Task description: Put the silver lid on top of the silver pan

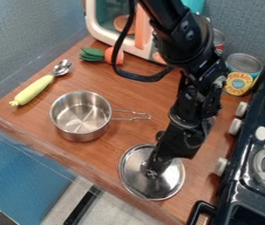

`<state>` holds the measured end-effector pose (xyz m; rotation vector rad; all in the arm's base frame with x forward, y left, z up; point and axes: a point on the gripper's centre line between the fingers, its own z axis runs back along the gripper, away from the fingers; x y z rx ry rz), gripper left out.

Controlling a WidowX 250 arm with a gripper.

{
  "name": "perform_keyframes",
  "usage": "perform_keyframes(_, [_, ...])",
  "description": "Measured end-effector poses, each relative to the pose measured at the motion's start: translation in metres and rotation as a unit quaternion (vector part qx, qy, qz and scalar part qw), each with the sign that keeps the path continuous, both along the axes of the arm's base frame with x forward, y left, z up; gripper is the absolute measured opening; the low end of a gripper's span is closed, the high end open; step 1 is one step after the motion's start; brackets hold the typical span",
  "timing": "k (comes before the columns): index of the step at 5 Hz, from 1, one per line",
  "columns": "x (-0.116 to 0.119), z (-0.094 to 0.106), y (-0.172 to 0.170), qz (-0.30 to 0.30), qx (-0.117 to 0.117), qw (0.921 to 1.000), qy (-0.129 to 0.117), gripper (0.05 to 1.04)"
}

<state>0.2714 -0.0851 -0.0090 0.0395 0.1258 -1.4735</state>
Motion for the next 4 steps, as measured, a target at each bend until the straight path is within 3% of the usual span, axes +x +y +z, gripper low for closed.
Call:
perform_keyframes(1, [0.000, 0.000, 0.001, -0.001, 0.002, 1.0000, -0.003, 0.062])
perform_keyframes(2, [-0.005, 0.002, 0.001, -0.001, -0.004, 0.9999, -0.009, 0.052])
perform_keyframes(4, [-0.005, 0.069, 0.017, 0.025, -0.056, 0.9954, -0.073, 0.051])
